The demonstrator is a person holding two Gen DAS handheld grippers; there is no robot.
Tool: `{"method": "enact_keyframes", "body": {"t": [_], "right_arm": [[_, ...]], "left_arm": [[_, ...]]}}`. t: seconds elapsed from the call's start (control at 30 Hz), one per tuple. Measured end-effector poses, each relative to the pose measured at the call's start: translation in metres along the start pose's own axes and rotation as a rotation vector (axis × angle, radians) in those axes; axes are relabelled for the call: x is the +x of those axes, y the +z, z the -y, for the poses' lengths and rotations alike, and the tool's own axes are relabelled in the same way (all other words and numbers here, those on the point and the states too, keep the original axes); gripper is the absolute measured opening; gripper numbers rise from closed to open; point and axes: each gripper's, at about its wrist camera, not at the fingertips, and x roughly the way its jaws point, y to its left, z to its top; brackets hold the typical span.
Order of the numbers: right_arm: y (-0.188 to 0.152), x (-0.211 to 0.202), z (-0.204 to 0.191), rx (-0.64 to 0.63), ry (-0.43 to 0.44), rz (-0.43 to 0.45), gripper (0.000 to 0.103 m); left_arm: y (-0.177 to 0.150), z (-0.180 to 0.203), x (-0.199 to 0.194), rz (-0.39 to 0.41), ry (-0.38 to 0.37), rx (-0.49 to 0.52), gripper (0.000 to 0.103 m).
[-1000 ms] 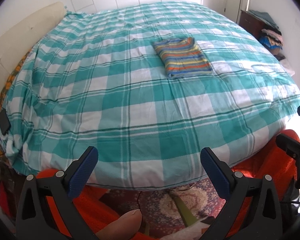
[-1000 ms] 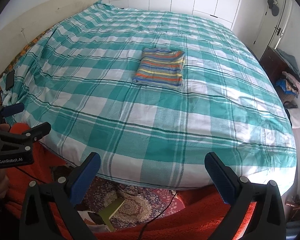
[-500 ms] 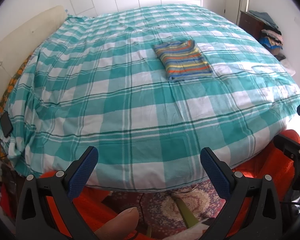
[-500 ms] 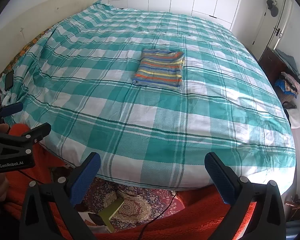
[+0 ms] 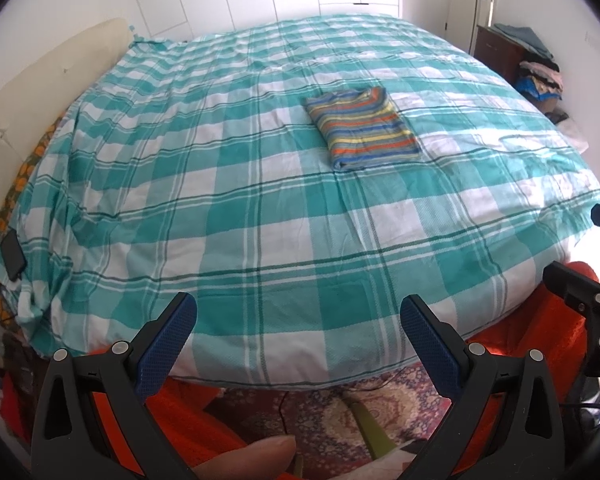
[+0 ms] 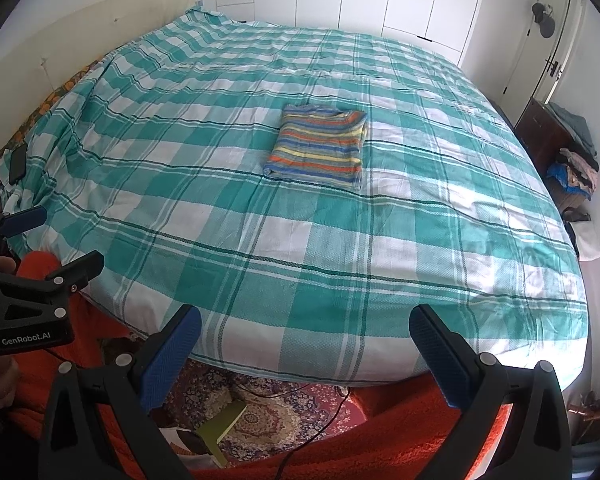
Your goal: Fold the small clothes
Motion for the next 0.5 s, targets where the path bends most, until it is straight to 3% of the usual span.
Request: {"method": "enact_keyframes", "body": {"t": [0.5], "right_arm": [[-0.0002,-0.0024,0.0003,0.014,0.006,0.009,0.103]], "left_arm": [[-0.0007,0.0006,-0.0065,0.033,-0.002,-0.011,0.102]]}}
